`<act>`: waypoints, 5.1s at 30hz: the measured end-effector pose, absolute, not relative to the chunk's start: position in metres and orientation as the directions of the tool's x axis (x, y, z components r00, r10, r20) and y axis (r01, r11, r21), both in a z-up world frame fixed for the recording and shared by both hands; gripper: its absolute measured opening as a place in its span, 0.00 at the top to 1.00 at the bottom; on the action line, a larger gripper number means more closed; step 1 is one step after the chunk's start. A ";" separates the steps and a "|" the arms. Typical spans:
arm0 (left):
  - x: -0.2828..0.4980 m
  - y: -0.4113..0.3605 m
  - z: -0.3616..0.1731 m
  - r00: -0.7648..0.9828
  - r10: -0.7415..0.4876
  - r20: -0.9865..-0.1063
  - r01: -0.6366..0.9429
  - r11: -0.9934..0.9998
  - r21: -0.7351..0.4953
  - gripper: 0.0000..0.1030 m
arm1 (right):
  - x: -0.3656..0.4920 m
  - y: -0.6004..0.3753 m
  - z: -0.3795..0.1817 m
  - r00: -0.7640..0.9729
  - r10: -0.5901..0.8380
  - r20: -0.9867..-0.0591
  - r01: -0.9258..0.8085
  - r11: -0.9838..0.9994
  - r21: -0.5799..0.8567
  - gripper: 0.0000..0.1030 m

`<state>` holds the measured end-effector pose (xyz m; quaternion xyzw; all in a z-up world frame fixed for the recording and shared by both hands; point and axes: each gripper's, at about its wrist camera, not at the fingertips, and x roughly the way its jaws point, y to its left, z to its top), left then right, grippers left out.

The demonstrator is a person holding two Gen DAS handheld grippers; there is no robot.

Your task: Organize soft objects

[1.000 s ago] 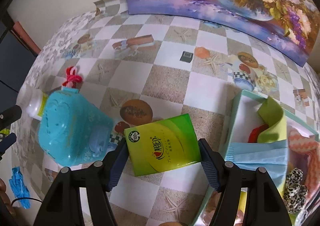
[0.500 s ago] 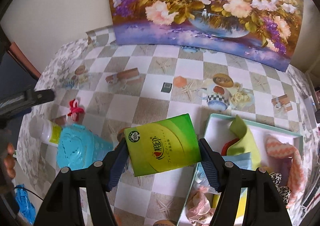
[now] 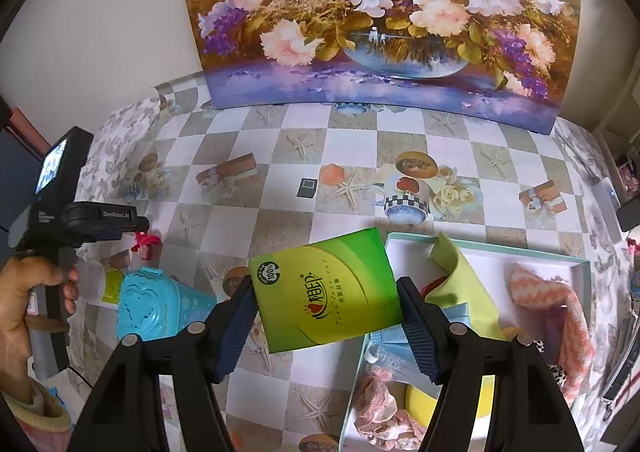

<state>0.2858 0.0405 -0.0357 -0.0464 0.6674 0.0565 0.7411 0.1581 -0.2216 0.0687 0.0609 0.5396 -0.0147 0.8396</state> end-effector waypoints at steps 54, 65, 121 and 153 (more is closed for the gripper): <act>0.086 -0.144 0.050 0.335 -0.416 -0.845 0.192 0.908 -0.372 0.86 | 0.049 -0.334 0.079 0.416 -0.005 -0.909 0.278 0.953 0.122 0.31; 0.058 -0.212 0.045 0.272 -0.436 -0.858 0.360 0.873 -0.329 0.86 | 0.026 -0.385 0.065 0.378 -0.061 -0.924 0.393 0.914 0.101 0.30; 0.094 -0.163 0.020 0.337 -0.177 -0.925 0.141 0.981 -0.136 0.03 | 0.027 -0.385 0.032 0.290 -0.050 -0.956 0.403 0.912 0.075 0.00; 0.057 -0.113 0.038 0.392 -0.107 -0.914 0.061 0.994 -0.090 0.03 | 0.006 -0.337 0.041 0.321 -0.069 -0.945 0.313 0.949 0.037 0.00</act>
